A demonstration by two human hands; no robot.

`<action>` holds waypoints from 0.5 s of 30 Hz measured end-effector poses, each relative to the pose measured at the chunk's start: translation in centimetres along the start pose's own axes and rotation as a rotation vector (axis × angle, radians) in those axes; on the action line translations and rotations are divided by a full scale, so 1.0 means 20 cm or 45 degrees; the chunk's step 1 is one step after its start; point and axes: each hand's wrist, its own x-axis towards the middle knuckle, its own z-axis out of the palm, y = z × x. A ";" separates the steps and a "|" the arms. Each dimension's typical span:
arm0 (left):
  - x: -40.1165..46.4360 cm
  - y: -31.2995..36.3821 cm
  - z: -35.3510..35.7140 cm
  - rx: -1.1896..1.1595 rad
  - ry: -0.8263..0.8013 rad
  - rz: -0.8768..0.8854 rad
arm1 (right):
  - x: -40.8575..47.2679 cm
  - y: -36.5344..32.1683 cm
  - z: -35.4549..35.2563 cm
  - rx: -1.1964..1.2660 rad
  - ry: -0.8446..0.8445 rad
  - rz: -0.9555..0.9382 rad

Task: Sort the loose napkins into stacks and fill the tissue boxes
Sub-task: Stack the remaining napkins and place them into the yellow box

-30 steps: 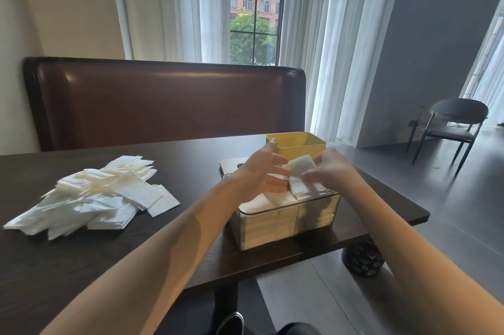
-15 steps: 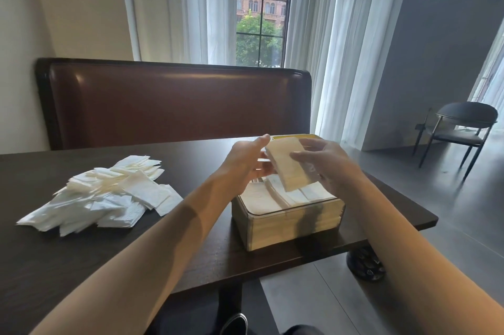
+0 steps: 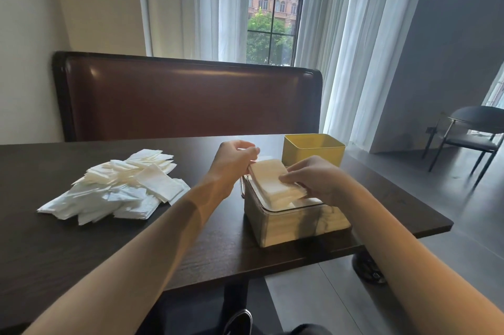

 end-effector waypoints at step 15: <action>-0.09 0.06 -0.04 -0.181 -0.154 -0.085 | 0.00 0.00 0.09 -0.517 0.124 -0.157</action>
